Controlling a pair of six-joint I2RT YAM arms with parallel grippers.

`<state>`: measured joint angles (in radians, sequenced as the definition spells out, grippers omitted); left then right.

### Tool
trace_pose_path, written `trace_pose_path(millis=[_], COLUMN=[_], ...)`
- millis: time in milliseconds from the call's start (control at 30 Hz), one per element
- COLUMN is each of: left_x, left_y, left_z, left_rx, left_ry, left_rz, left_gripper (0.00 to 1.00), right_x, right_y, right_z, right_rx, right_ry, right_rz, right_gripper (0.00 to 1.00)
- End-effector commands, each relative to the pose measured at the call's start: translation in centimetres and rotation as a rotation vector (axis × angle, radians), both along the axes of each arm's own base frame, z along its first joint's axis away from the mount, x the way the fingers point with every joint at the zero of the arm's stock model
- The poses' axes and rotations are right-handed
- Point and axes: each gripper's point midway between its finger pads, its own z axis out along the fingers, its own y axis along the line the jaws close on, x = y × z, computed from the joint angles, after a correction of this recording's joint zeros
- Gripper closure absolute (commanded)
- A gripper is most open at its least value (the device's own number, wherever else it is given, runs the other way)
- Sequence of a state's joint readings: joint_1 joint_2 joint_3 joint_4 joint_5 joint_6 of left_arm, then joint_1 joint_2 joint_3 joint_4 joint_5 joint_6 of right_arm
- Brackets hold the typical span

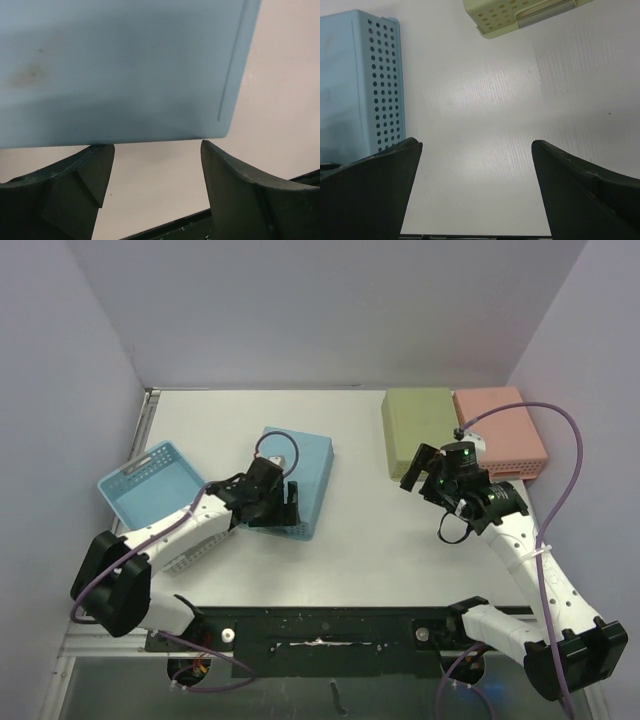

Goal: Turn the large container upside down

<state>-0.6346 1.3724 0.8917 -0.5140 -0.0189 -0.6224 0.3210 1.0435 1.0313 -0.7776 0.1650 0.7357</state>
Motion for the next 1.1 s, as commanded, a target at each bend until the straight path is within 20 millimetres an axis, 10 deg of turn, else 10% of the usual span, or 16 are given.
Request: trace_pose_path(millis=[0,267,700,1067], left_x=[4.7,8.0,11.5,11.9], left_y=[-6.9,-8.4,6.8,1.0], left_z=[6.3,12.5,8.3,5.8], left_rx=[-0.15,-0.175,-0.116,-0.299], left_ry=[-0.199,-0.302,-0.156,-0.089], left_rz=[-0.127,-0.197,0.157,-0.075], left_gripper=[0.31,0.3,0.27,0.27], right_x=[0.4,-0.3,-0.5,-0.4], right_y=[-0.2,-0.9,-0.7,-0.6], right_z=[1.5,1.7,1.0,1.3], right_rx=[0.017,-0.001,0.006,0.008], right_ry=[-0.057,-0.059,-0.047,-0.052], right_rz=[-0.014,-0.037,-0.027,-0.023], right_gripper=[0.01,0.01,0.01,0.01])
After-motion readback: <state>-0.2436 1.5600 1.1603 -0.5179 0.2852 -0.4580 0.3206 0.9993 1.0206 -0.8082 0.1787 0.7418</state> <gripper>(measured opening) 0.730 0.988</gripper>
